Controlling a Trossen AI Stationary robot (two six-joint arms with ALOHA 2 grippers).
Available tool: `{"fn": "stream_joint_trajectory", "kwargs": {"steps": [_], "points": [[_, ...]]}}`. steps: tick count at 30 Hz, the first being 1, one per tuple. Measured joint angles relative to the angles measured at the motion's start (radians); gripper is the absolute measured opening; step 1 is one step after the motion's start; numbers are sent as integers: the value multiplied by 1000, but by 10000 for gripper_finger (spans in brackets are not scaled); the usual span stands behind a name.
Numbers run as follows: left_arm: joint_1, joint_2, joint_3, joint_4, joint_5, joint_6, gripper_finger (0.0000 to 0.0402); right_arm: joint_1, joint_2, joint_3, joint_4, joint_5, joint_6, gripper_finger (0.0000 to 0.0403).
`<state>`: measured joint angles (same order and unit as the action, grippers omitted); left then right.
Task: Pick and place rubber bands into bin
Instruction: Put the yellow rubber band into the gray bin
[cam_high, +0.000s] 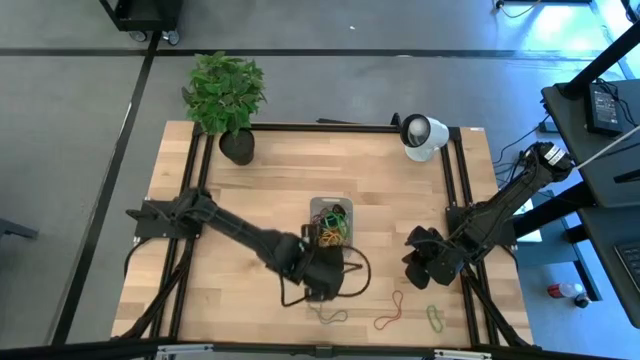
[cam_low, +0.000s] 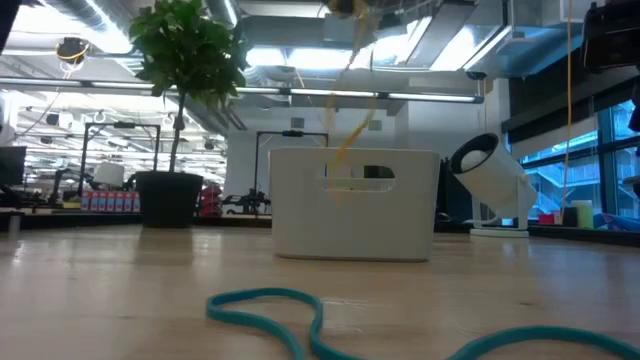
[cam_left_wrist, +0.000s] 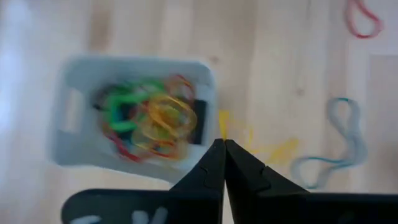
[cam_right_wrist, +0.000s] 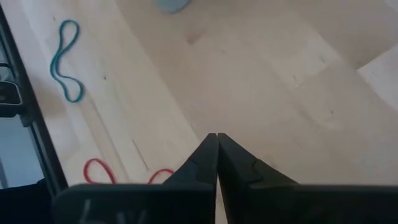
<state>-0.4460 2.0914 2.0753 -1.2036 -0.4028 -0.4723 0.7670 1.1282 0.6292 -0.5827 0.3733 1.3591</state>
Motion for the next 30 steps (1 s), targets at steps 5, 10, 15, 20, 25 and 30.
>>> {"fn": "stream_joint_trajectory", "kwargs": {"steps": [5, 10, 15, 20, 25, 30], "points": [[99, -3, 75, -29, -30, 204, 1, 0, 0, 0, 12, 51, 52, 13], [206, -1, 74, -49, 1, 352, 1, -1, 0, 0, 75, 89, 54, 7], [314, 18, 74, -47, 14, 429, 1, -1, 0, 0, 135, 144, 54, 9], [400, 57, 74, -46, 136, 496, 1, -5, 0, 0, 192, 192, 54, 14], [445, 117, 74, -50, 224, 544, 1, -23, 0, 0, 252, 195, 55, 15], [451, 196, 74, -43, 253, 582, 1, -32, 0, 0, 295, 196, 55, 15]]}}
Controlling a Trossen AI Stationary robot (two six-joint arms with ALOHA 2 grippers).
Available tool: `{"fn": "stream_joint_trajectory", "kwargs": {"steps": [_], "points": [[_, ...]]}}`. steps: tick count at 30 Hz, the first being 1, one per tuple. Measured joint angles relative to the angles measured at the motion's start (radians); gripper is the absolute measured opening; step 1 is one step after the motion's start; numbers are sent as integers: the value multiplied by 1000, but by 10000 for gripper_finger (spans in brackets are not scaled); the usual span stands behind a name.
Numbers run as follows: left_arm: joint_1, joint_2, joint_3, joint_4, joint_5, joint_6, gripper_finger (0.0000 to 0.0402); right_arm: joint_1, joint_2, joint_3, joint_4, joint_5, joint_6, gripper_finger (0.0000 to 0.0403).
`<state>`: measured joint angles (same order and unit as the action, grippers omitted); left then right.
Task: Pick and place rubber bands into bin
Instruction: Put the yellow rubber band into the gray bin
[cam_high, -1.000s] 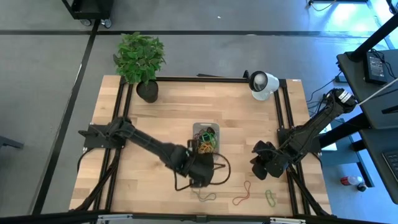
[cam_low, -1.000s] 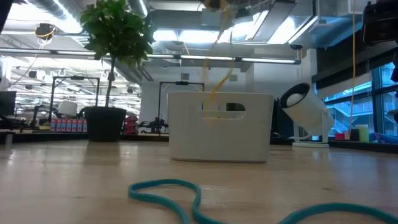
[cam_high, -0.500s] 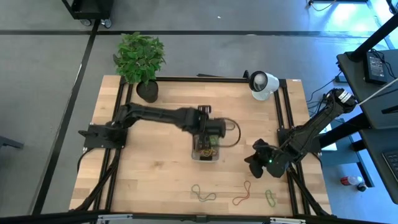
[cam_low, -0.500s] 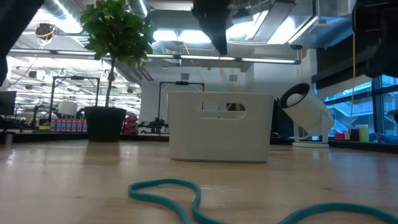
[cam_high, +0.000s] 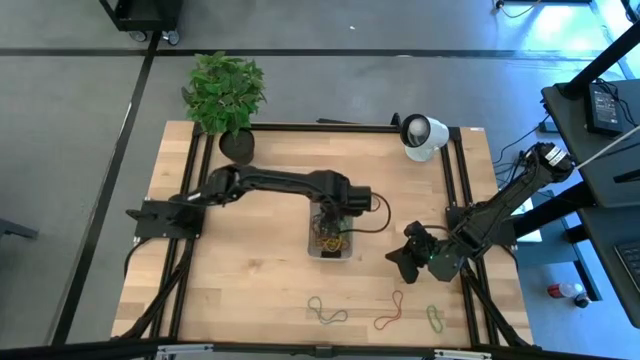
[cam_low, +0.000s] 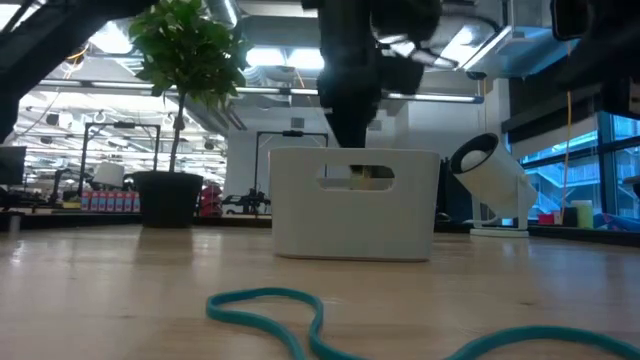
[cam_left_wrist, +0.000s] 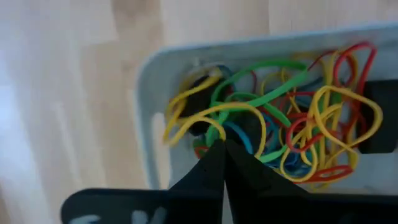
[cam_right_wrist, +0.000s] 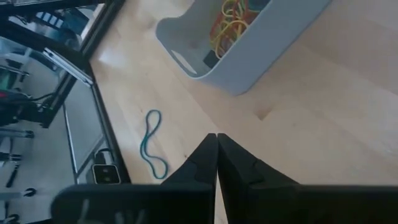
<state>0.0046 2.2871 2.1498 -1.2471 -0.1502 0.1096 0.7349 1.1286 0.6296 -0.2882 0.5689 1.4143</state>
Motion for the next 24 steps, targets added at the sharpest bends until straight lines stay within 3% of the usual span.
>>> {"fn": "stream_joint_trajectory", "kwargs": {"steps": [9, 18, 24], "points": [[0, 100, 0, 14, 121, 34, 13, 0, 0, 0, 15, -1, 50, 16], [-1, 89, 0, 10, 126, -32, 112, 3, 0, 0, -4, -9, 47, 16], [0, 20, 0, -1, 164, -163, 162, 4, 0, 1, -22, -94, 45, 16]]}}
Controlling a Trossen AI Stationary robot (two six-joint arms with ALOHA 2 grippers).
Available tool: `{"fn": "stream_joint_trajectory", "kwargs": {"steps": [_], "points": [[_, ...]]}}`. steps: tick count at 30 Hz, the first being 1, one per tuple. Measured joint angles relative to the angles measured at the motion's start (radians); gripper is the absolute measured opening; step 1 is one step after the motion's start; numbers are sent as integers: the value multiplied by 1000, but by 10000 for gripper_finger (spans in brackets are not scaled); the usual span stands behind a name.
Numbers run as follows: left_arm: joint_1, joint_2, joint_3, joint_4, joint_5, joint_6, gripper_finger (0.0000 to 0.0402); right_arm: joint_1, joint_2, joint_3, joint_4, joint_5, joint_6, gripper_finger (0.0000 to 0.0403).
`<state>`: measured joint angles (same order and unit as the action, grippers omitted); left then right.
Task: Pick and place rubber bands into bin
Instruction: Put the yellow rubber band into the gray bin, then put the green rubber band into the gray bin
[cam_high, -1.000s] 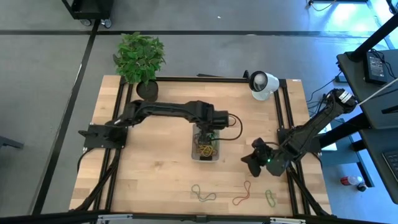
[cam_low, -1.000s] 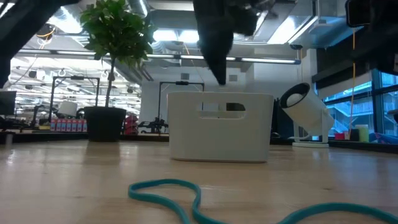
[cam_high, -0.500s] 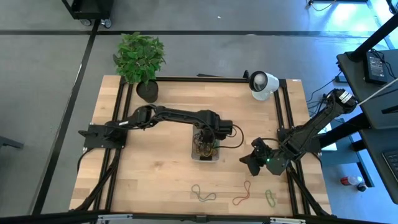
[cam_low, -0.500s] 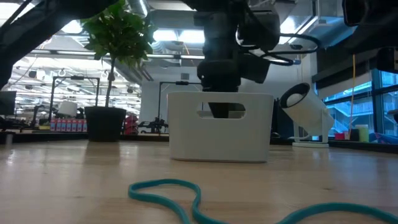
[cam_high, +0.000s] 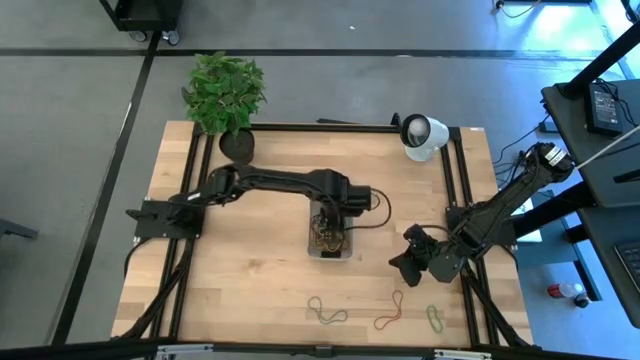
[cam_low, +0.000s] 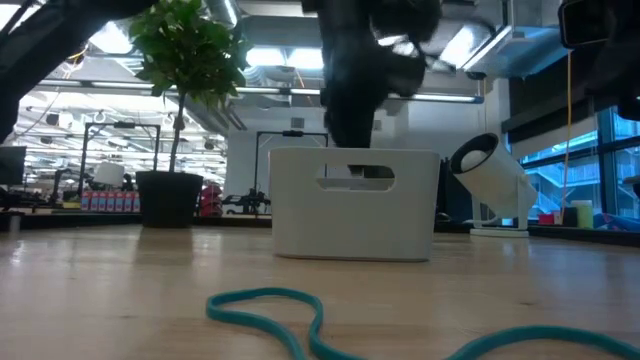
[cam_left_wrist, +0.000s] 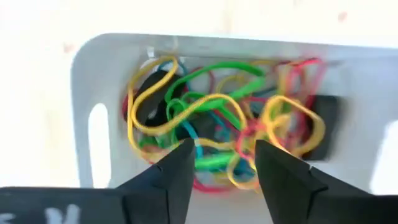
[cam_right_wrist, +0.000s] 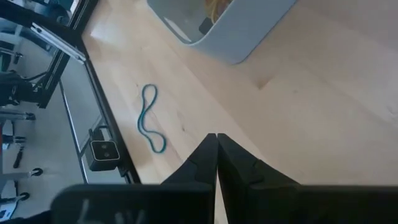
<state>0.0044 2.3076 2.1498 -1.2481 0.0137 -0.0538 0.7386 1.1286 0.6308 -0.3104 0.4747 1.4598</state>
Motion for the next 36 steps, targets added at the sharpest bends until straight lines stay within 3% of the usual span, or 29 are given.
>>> {"fn": "stream_joint_trajectory", "kwargs": {"steps": [7, 12, 19, 22, 26, 29, 31, 36], "points": [[-18, -116, 0, -17, -19, -141, 172, -1, 0, 0, -14, -6, -1, 16], [-69, -158, 0, -12, -27, -152, 152, -9, 0, 0, -26, -6, -12, 16], [-145, -162, 0, 19, 1, -97, 43, 28, 23, 28, -36, -68, 5, 3], [-159, -162, 0, 24, -39, -79, 8, 65, 82, 107, -142, -104, 59, 2], [-164, -162, 0, 27, -82, -63, 2, 104, 215, 265, -439, -229, 201, 2], [-162, -162, 0, 29, -97, -36, 2, 132, 319, 370, -616, -388, 326, 2], [-157, -162, 0, 31, -98, -21, 1, 158, 380, 412, -663, -477, 389, 5], [-138, -173, -38, 99, -102, -11, 2, 225, 497, 443, -616, -578, 541, 31]]}}
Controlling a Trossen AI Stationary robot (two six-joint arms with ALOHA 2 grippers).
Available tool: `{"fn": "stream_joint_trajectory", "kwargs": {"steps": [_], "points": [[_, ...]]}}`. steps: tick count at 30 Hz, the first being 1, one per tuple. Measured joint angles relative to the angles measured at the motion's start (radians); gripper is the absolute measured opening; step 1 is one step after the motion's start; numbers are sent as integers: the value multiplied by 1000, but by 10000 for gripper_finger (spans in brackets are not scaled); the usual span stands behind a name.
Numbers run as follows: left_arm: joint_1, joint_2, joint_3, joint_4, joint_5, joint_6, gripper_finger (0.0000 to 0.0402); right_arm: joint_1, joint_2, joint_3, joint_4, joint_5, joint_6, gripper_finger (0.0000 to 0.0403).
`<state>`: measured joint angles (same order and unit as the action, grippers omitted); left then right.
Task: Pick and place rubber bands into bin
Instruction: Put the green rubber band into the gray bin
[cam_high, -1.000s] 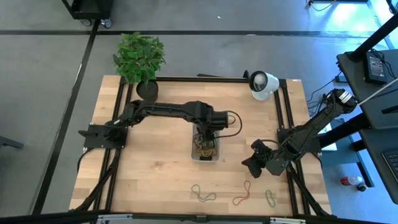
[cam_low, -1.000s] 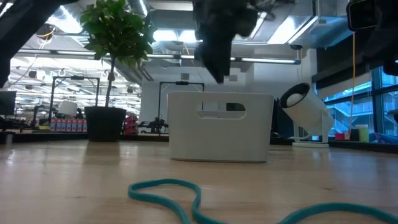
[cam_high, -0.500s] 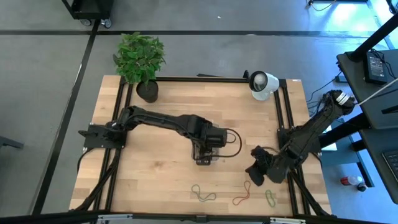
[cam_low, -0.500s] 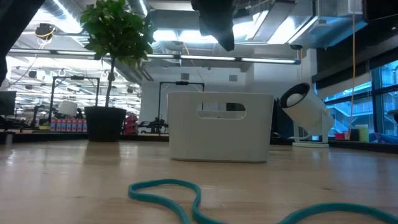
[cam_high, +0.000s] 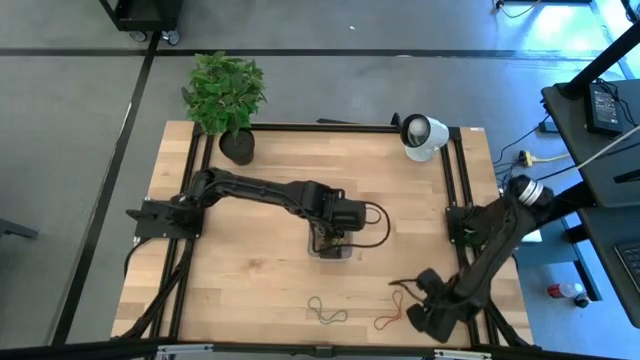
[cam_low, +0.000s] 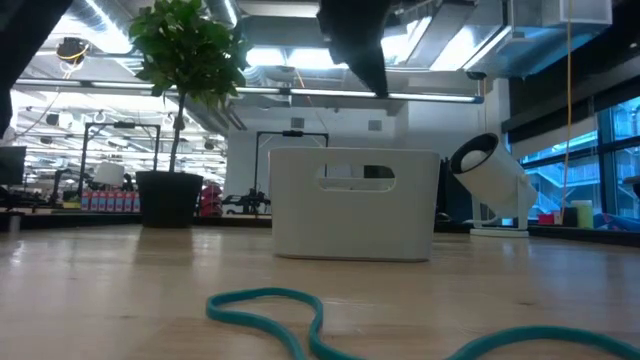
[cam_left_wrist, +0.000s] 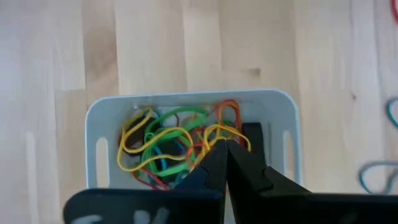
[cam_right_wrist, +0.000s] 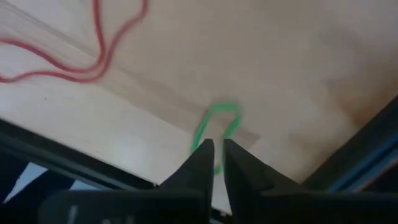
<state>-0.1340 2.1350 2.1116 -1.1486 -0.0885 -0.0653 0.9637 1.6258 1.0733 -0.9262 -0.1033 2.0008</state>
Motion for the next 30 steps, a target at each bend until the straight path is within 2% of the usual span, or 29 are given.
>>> {"fn": "stream_joint_trajectory", "kwargs": {"steps": [3, 7, 14, 18, 23, 26, 30], "points": [[2, -48, -124, 141, -3, -23, 1, 35, 53, 0, 56, -12, 73, 53], [-3, -164, -377, 353, 2, -63, 2, 66, 113, 0, 106, -30, 130, 84], [-3, -473, -811, 611, 2, -163, 2, 95, 202, 0, 122, -84, 169, 107], [-3, -663, -987, 681, -21, -198, 1, 94, 239, 3, 159, -100, 164, 85], [-16, -874, -1144, 731, -65, -254, 1, 86, 247, 8, 176, -98, 186, 11], [-44, -983, -1214, 735, -84, -262, 1, 62, 246, 48, 117, -100, 185, 7], [-115, -1089, -1318, 734, -170, -271, 2, 8, 209, 163, -12, -31, 142, 3]]}}
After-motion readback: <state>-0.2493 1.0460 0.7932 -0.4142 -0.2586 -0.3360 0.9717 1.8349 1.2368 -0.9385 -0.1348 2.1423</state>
